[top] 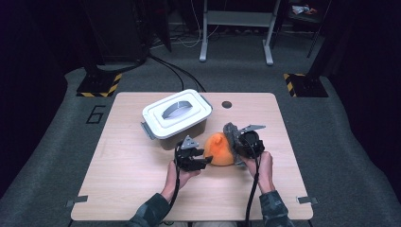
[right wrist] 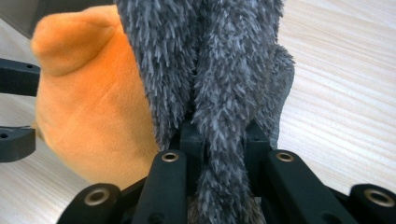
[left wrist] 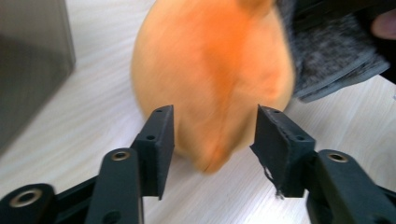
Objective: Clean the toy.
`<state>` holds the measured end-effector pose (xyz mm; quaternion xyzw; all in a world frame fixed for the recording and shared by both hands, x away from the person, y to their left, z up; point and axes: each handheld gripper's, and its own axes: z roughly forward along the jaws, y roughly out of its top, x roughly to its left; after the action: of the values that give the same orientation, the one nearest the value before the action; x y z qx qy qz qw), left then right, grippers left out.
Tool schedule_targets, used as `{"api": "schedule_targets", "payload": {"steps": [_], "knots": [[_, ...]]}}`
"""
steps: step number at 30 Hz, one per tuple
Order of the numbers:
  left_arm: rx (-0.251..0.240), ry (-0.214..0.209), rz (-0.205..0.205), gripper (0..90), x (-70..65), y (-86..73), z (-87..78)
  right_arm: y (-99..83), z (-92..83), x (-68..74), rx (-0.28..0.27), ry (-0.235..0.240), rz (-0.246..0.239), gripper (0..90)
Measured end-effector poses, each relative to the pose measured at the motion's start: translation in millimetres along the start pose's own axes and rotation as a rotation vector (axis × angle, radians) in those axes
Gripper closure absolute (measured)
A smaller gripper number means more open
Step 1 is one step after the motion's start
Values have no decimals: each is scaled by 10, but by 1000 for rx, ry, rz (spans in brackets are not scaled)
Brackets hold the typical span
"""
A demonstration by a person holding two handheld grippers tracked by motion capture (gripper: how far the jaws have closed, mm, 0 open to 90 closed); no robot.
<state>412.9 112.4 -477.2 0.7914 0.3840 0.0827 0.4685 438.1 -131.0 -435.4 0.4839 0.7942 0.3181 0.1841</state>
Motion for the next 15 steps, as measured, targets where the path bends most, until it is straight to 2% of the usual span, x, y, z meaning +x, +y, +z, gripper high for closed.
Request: {"api": "schedule_targets", "payload": {"steps": [4, 6, 8, 10, 14, 15], "knots": [[14, -7, -22, 465, 40, -68, 14, -21, -8, -17, 0, -4, 13, 761], [33, -10, -12, 480, 36, -86, 32, -29, -11, -27, 1, -9, 17, 761], [38, -20, -22, 534, 29, -92, 53, -36, -12, -31, -3, -7, 20, 761], [34, -23, -26, 625, 8, -95, 75, -43, -16, -34, -7, -8, 20, 762], [29, -23, -5, 768, -8, -82, 92, -58, -40, -49, -13, -14, 34, 764], [28, -27, -11, 792, -17, -77, 93, -61, -48, -49, -17, -13, 37, 764]]}}
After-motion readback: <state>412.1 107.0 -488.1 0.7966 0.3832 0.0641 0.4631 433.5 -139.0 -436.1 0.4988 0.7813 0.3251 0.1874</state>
